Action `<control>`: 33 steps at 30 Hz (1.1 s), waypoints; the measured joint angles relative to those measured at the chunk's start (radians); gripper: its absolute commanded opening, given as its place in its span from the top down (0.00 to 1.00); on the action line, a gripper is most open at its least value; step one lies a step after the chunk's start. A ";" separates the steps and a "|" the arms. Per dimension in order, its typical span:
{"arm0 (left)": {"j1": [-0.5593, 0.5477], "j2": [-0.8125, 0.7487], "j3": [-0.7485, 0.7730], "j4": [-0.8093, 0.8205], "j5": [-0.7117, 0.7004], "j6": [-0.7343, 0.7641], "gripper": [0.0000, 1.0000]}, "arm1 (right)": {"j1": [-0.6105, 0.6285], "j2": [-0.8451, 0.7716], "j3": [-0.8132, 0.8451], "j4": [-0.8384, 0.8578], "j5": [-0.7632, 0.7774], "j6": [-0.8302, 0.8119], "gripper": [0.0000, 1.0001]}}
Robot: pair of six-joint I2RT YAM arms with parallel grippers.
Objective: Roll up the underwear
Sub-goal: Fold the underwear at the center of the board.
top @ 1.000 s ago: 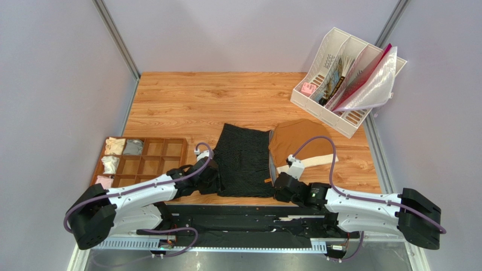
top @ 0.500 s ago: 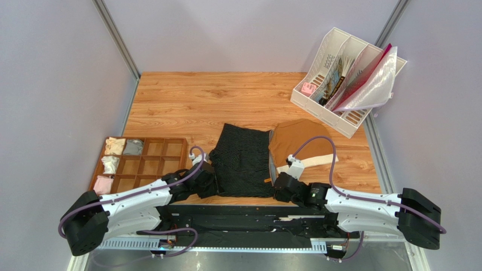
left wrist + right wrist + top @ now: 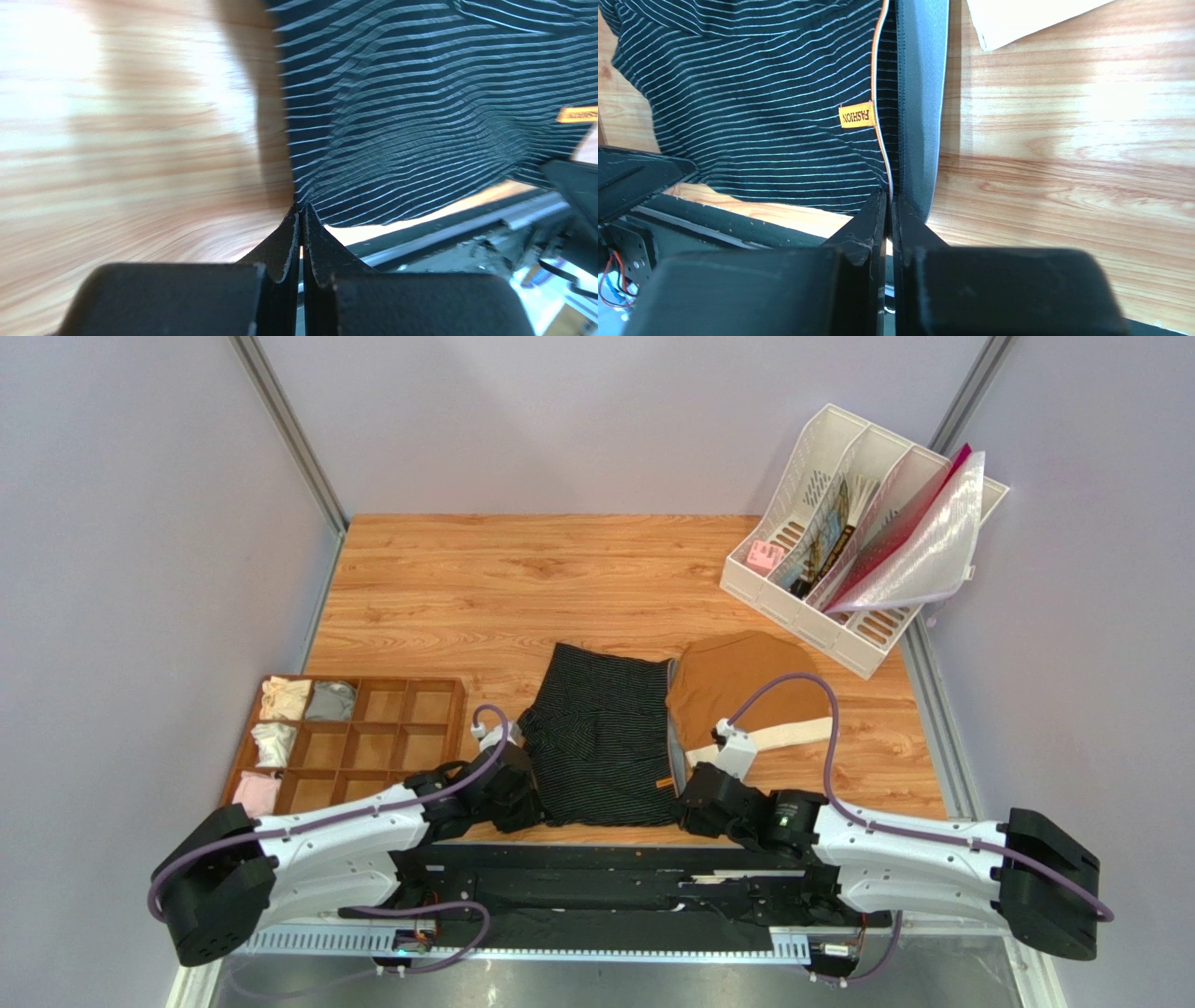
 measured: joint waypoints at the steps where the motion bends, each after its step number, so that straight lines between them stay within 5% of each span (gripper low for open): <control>1: 0.000 -0.021 0.000 -0.026 -0.014 0.001 1.00 | 0.000 -0.009 0.000 -0.006 0.000 -0.001 0.57; 2: 0.000 -0.049 -0.001 -0.056 -0.031 0.001 1.00 | 0.000 -0.019 0.003 -0.021 0.002 -0.016 0.46; 4: 0.000 -0.096 -0.002 -0.105 -0.061 0.001 1.00 | 0.000 -0.035 0.016 -0.055 0.013 -0.043 0.42; 8: 0.000 -0.130 -0.008 -0.160 -0.093 0.004 1.00 | -0.072 -0.046 0.113 -0.092 0.024 -0.176 0.43; 11: -0.001 -0.128 -0.014 -0.159 -0.092 0.001 1.00 | -0.238 -0.014 0.198 -0.024 -0.021 -0.298 0.44; 18: -0.001 -0.161 -0.028 -0.166 -0.092 0.001 1.00 | -0.550 0.297 0.321 0.257 -0.248 -0.514 0.49; 25: -0.001 -0.200 -0.042 -0.183 -0.088 0.000 1.00 | -0.600 0.628 0.488 0.395 -0.403 -0.620 0.52; 33: 0.000 -0.207 -0.046 -0.185 -0.087 -0.005 1.00 | -0.602 0.728 0.546 0.397 -0.405 -0.670 0.52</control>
